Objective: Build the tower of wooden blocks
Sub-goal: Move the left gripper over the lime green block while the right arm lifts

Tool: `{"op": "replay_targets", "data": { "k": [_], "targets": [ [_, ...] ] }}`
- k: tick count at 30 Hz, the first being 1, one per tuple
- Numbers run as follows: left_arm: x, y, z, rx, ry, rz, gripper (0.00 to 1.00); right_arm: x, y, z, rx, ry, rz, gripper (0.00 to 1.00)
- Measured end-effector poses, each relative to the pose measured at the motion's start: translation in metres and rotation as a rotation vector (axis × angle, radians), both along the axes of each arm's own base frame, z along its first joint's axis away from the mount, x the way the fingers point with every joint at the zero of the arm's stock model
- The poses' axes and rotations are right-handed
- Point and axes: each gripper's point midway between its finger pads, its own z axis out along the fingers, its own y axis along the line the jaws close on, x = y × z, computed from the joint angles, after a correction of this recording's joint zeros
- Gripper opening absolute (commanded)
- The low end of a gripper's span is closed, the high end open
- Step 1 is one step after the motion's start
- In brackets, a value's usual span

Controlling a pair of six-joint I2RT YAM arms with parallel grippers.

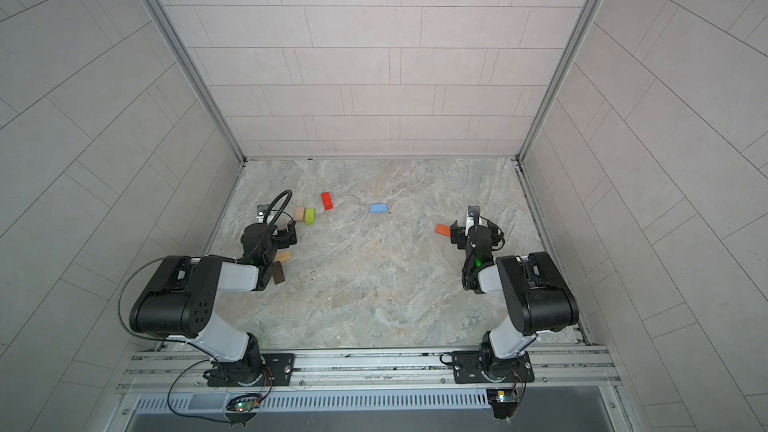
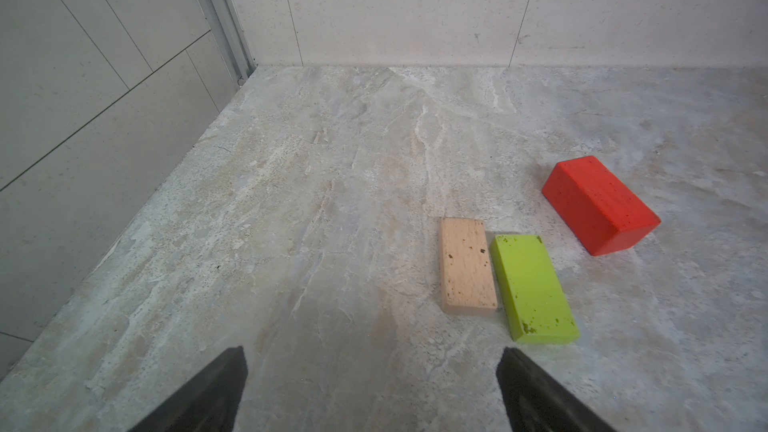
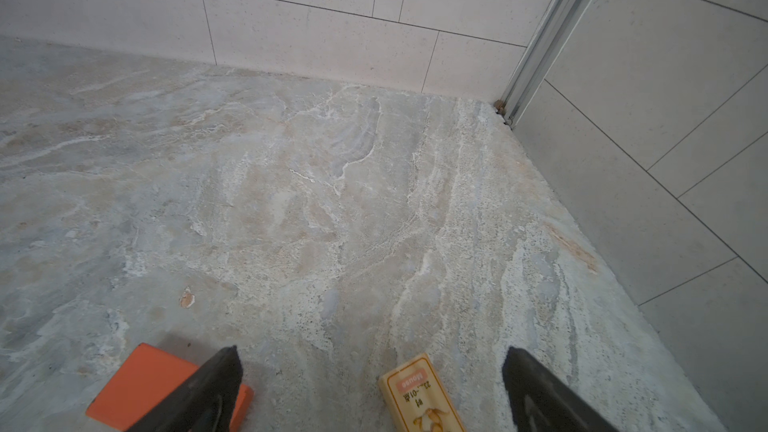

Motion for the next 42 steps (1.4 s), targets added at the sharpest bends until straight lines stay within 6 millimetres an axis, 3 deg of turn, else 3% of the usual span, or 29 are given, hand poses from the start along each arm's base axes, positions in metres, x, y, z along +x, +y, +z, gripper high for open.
{"op": "replay_targets", "data": {
  "k": [10,13,17,19,21,23,26,29,33,38,42],
  "targets": [
    [-0.001,0.002,0.001,0.009,0.000,0.019,1.00,-0.003,-0.005,0.003,-0.010,-0.002,-0.041,0.99],
    [-0.008,0.007,0.012,0.042,0.015,0.080,1.00,-0.012,-0.013,0.029,-0.006,-0.010,-0.104,0.99],
    [0.001,0.010,0.064,0.049,-0.007,0.117,1.00,-0.012,-0.018,0.104,0.085,-0.165,-0.148,0.98],
    [0.009,0.009,0.100,0.032,-0.031,0.126,1.00,-0.013,-0.016,0.124,0.132,-0.193,-0.145,0.96],
    [0.019,0.007,0.132,0.004,-0.029,0.129,1.00,-0.012,-0.009,0.128,0.169,-0.165,-0.128,0.93],
    [0.028,0.003,0.153,-0.028,-0.004,0.124,1.00,-0.010,0.002,0.122,0.201,-0.104,-0.100,0.89],
    [0.045,-0.012,0.164,-0.069,0.101,0.097,1.00,-0.007,0.022,0.116,0.252,-0.023,-0.034,0.86],
    [0.059,-0.039,0.151,-0.089,0.250,0.044,0.96,-0.003,0.044,0.113,0.295,0.034,0.039,0.84],
    [0.053,-0.071,0.101,-0.109,0.488,-0.012,0.83,0.001,0.074,0.100,0.333,0.118,0.129,0.82],
    [0.032,-0.079,0.045,-0.140,0.709,0.001,0.74,0.000,0.094,0.067,0.367,0.233,0.174,0.82],
    [0.034,-0.084,0.026,-0.155,0.786,0.014,0.65,-0.003,0.105,0.055,0.374,0.277,0.198,0.82]
  ]
}}
